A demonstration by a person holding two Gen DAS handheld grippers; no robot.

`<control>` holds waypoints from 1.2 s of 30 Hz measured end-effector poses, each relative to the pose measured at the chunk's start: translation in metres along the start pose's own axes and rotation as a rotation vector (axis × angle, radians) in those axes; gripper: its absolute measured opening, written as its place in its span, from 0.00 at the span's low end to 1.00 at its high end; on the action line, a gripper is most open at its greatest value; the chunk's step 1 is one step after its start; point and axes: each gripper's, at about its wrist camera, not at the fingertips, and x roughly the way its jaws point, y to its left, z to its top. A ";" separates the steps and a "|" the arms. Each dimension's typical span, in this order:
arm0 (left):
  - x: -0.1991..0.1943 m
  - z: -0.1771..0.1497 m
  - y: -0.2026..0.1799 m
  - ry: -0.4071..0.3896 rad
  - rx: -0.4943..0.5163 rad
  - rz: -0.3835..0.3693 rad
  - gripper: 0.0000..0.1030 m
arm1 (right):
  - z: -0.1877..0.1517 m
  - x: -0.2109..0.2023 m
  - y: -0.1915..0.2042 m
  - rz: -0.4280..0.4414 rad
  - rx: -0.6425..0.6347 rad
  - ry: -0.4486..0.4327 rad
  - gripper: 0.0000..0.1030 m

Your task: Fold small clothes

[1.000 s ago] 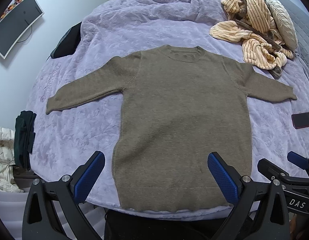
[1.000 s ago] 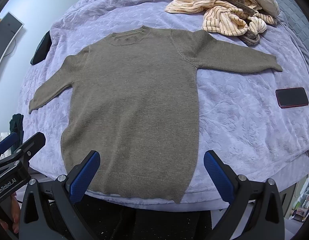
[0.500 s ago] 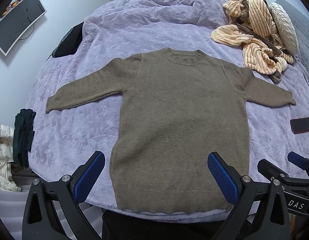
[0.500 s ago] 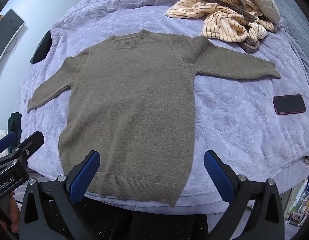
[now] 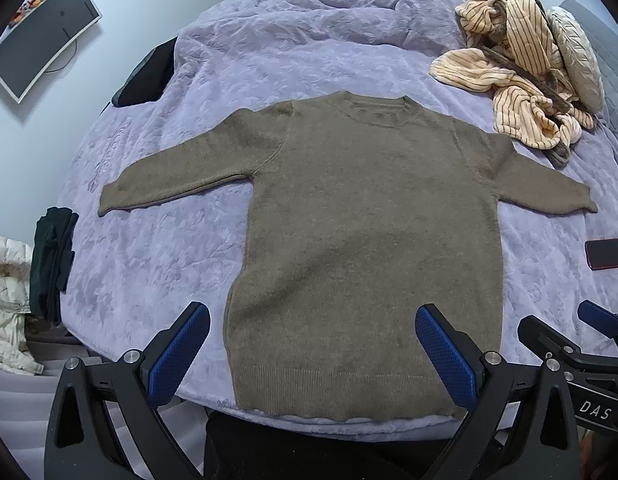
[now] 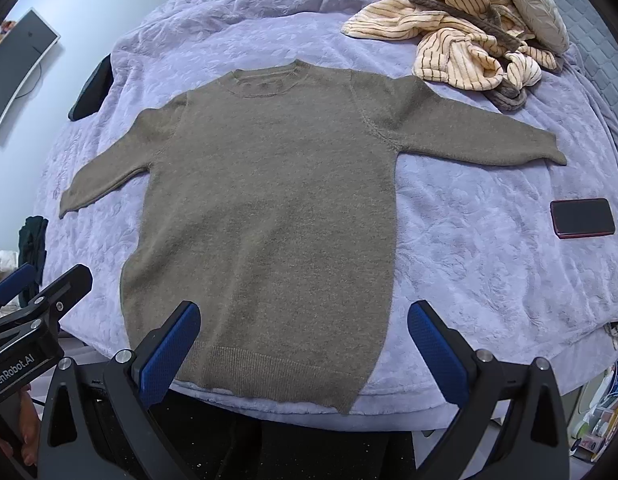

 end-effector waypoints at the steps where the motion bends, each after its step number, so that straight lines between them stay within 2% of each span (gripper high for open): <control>1: -0.001 -0.001 0.000 0.000 -0.003 0.001 1.00 | 0.000 0.000 0.001 0.000 -0.002 -0.001 1.00; 22: -0.007 -0.026 0.000 0.021 -0.060 0.059 1.00 | -0.008 0.007 -0.004 0.076 -0.048 0.034 1.00; 29: 0.006 -0.013 0.006 0.029 -0.016 0.014 1.00 | -0.003 0.013 0.001 0.053 -0.008 0.042 1.00; 36: 0.027 0.011 0.017 0.038 0.068 -0.070 1.00 | 0.007 0.021 0.011 0.006 0.083 0.044 1.00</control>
